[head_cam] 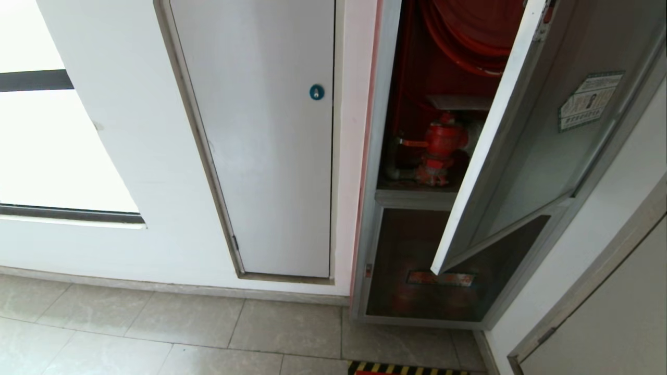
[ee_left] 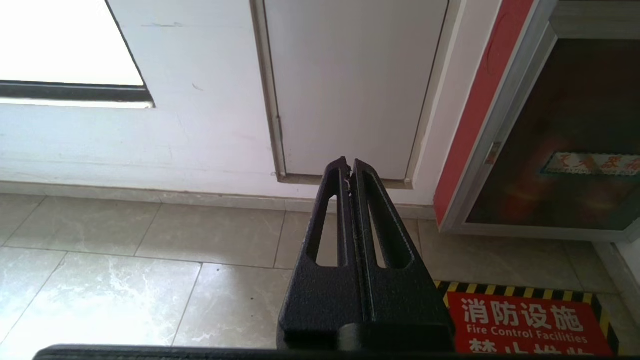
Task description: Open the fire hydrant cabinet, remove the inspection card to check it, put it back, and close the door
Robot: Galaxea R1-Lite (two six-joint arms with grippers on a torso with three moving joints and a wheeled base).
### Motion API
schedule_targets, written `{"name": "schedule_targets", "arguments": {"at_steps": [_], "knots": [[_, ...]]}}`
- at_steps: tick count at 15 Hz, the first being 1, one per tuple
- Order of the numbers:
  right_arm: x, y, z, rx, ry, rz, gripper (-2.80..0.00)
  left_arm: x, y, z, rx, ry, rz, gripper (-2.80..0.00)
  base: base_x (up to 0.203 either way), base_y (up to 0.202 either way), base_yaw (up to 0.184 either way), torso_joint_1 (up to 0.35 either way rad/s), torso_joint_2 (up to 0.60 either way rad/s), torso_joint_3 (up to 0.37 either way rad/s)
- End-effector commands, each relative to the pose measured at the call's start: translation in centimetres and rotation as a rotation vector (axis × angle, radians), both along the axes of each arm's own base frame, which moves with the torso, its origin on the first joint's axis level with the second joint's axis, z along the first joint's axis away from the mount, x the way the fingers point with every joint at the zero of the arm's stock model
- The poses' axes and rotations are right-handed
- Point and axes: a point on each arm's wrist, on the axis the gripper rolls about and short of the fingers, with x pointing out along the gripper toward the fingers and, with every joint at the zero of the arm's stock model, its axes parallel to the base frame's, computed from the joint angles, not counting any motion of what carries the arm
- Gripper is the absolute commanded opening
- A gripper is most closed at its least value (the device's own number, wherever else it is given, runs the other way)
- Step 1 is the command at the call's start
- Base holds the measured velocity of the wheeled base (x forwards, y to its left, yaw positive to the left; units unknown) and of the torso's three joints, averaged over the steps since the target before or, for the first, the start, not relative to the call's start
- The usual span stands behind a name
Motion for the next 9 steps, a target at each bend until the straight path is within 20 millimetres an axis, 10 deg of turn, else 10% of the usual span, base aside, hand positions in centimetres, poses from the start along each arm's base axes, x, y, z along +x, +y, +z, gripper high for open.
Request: {"name": "schedule_targets", "arguments": {"at_steps": [1, 9], "knots": [[0.01, 0.0, 0.02, 0.0, 0.001, 0.001, -2.8, 0.01, 0.0, 0.01, 0.0, 0.001, 0.0, -2.8, 0.0, 0.0, 0.0, 0.0, 0.0, 0.0], [0.01, 0.0, 0.03, 0.0, 0.001, 0.001, -2.8, 0.01, 0.0, 0.01, 0.0, 0.001, 0.0, -2.8, 0.0, 0.0, 0.0, 0.0, 0.0, 0.0]]}}
